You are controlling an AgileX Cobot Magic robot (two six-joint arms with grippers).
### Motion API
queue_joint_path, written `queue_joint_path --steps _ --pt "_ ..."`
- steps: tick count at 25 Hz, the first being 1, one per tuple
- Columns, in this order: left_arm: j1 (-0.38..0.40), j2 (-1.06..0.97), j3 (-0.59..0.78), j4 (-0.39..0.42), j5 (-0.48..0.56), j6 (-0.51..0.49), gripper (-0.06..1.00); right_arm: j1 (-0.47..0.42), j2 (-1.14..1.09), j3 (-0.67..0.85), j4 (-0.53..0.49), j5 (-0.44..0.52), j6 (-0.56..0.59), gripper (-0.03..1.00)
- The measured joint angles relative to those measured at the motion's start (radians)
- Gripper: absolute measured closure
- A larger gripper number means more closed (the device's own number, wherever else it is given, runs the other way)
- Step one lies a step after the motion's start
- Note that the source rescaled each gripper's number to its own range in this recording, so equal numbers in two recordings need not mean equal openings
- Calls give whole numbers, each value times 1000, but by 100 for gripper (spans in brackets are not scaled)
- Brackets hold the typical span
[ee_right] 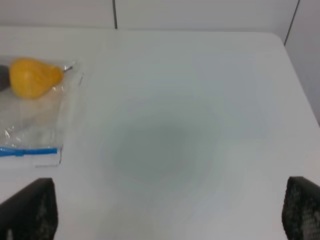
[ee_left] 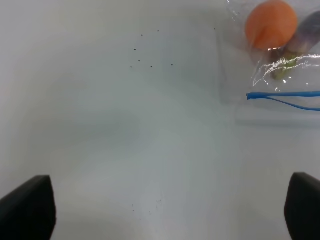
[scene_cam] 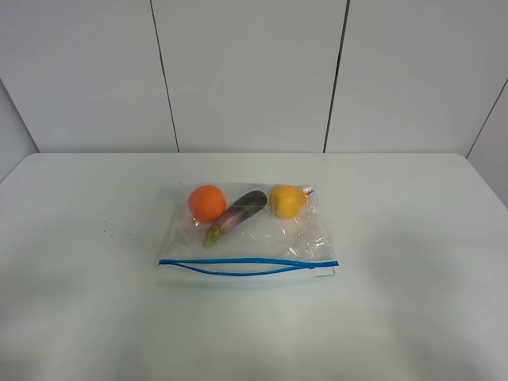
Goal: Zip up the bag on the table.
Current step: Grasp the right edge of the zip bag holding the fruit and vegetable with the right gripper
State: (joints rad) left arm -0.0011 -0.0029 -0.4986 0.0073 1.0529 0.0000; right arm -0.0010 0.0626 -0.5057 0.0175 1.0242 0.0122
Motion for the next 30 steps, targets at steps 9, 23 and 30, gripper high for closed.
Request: queue_joint_path --steps 9,23,30 --pt "0 0 0 0 0 0 -6 0 467 -98 117 -139 -3 -3" --pt "0 0 0 0 0 0 -6 -40 1492 -357 747 -193 -647 -3" --pt "0 0 0 0 0 0 -6 -172 1844 -473 1049 96 -1015 -3"
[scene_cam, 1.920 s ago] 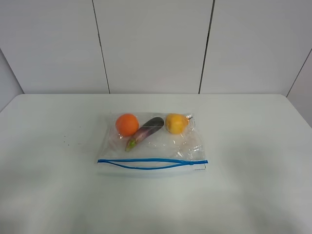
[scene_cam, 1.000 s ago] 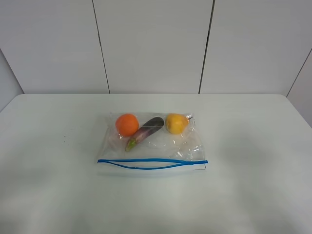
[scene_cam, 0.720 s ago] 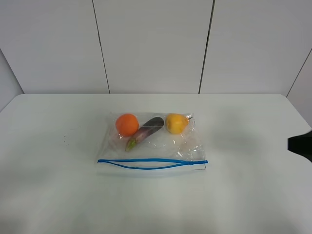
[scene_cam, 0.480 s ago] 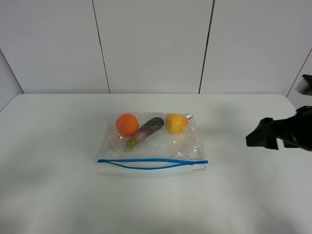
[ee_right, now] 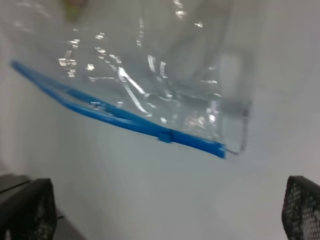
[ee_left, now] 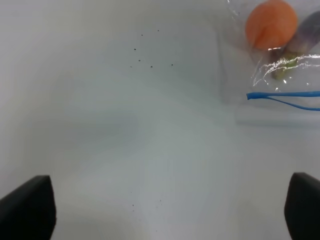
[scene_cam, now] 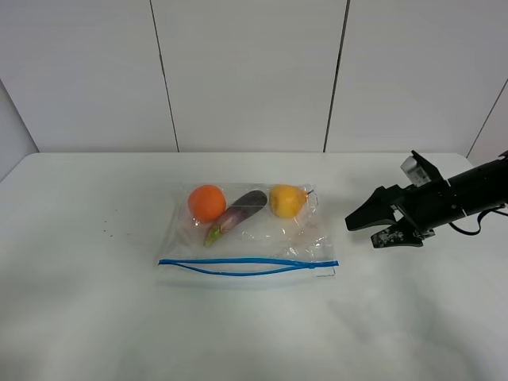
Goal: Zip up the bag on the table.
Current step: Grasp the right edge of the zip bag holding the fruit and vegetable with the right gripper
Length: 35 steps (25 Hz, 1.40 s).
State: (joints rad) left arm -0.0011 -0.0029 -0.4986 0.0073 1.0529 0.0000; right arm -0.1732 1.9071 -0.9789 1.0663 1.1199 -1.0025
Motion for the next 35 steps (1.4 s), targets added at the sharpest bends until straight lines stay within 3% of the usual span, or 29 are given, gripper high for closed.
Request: queue_joint_path --steps 4,16,35 --pt "0 0 0 0 0 0 -6 -10 143 -52 64 82 -83 -3" --pt "0 0 0 0 0 0 -6 1 285 -95 113 85 -170 -3" --pt "0 0 0 0 0 0 -6 135 315 -95 233 44 -199 -3"
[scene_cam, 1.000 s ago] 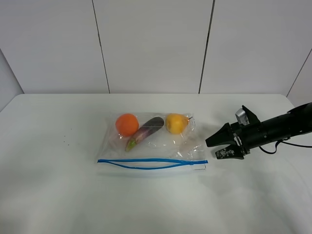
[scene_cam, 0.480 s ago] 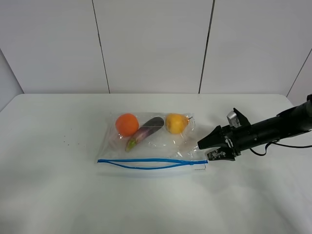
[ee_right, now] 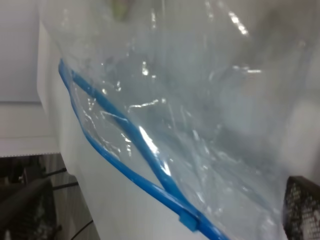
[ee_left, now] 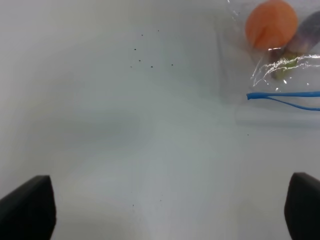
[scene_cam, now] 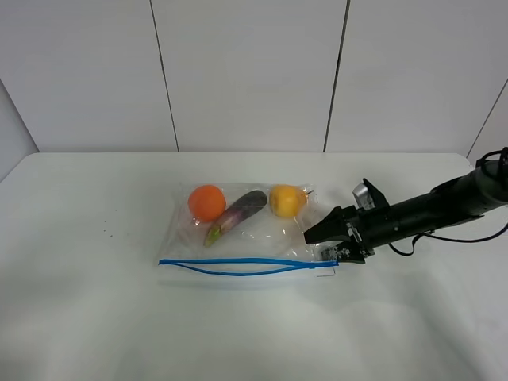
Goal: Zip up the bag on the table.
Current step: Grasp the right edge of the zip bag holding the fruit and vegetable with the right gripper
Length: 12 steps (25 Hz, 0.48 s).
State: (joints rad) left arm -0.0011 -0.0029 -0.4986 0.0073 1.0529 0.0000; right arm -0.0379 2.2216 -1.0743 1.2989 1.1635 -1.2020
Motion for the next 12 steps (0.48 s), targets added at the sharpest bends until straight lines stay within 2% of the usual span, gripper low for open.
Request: queue_joint_path --steps 12 --pt "0 0 1 0 0 0 -6 19 0 0 62 -16 -17 -3"
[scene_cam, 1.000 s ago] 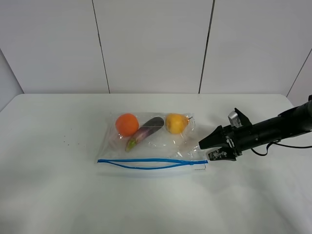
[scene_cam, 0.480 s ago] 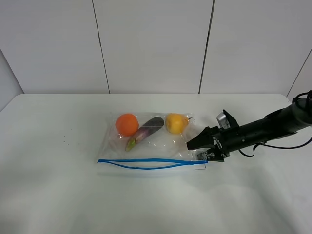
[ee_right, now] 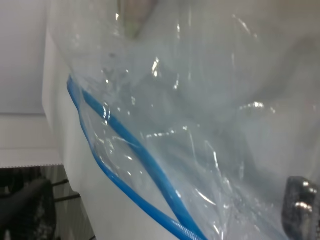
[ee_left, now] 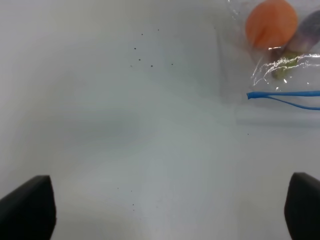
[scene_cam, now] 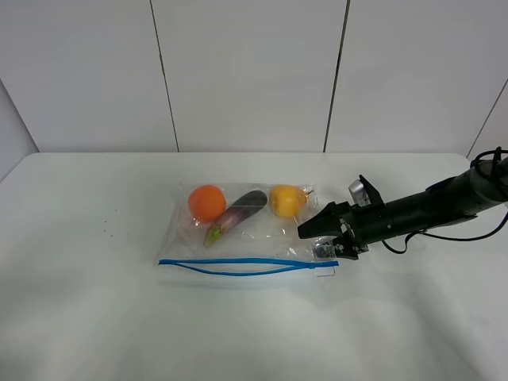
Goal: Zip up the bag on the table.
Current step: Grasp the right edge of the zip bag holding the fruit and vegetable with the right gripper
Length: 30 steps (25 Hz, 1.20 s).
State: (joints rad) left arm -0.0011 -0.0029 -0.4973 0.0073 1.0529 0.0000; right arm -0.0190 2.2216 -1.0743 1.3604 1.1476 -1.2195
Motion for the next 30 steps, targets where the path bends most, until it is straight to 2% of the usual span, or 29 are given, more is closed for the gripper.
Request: queue_joint_path --steps 6,8,9,10,13,19,26,30 --pt "0 0 0 0 0 0 -6 0 0 0 3 5 -2 0" --pt "0 0 0 0 0 0 -6 0 0 0 3 5 -2 7" --pt "0 0 0 0 0 0 -6 0 0 0 3 5 -2 19" --pt "0 0 0 0 0 0 -6 0 0 0 3 5 -2 26" --pt "0 0 0 0 0 0 -6 0 0 0 3 10 -2 39" --pt "0 0 0 0 0 0 -6 0 0 0 3 23 1 47" --pt "0 0 0 0 0 0 -6 0 0 0 -5 25 9 62" --pt "0 0 0 0 0 0 -6 0 0 0 -13 26 9 66"
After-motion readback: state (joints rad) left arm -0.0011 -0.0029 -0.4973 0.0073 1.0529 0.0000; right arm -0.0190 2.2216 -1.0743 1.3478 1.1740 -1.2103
